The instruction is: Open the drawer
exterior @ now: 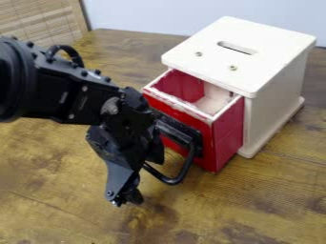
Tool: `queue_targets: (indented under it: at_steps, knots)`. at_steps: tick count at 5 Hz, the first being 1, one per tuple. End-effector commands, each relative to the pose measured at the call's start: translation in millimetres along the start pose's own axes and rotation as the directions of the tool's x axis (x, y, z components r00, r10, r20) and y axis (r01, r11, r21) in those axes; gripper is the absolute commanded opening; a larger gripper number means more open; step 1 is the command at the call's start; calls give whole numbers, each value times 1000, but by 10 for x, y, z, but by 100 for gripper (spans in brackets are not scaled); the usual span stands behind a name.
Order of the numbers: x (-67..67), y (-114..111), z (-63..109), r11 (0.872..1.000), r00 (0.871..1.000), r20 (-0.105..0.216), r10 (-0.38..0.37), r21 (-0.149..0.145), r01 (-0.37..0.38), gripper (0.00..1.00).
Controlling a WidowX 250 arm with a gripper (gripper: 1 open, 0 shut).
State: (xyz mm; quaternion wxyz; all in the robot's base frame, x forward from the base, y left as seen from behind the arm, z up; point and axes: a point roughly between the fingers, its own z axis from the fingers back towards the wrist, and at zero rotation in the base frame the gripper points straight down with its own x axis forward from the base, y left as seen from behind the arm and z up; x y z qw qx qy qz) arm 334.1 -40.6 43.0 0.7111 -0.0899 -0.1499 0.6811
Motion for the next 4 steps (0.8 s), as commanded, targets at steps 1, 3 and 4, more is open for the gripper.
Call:
queue_targets:
  at_steps: [1,3,4]
  knots:
    - [14,-93,176,999,1000,-2,-11,-52,11,100]
    - [108,-23,238,995,994,40,100,-33,-99,100]
    - [106,-90,179,996,995,36,90,-30,-89,100]
